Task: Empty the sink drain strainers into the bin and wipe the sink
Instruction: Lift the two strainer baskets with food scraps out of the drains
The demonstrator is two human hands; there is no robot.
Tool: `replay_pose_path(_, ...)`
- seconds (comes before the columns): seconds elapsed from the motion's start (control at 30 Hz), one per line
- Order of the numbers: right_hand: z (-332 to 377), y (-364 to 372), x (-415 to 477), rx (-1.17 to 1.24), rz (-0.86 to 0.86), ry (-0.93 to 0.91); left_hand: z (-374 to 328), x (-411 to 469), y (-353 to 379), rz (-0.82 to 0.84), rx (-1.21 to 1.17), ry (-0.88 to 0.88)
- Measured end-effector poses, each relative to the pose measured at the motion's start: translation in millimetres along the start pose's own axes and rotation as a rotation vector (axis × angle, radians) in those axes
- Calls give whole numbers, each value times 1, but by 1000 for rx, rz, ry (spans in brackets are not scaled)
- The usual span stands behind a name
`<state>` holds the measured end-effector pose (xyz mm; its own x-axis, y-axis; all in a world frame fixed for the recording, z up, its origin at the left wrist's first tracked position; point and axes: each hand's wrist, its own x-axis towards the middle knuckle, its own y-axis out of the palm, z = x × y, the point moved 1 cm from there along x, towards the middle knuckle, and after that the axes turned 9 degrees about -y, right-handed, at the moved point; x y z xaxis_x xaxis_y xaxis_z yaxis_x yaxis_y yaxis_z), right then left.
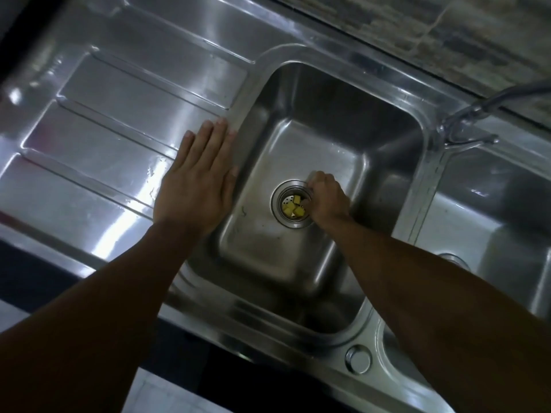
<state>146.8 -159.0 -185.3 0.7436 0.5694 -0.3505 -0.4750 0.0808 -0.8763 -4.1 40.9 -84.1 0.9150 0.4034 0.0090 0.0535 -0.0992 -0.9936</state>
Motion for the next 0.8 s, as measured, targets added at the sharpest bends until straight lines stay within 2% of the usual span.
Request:
replay_pose_path(0.27,1,-2,2,50,10,1,-1,0,0,-10,7,-11)
replay_pose_path(0.4,1,-4,1,124,6,-7,-1,0,1,-18,7,-9)
replay_pose_path(0.6,4,-4,2,285,-34,83,1,1,4,-24,-1,-1)
replay_pose_path(0.8,4,-15,-5,374,-21,74,4,1,5,-13,-20,-6)
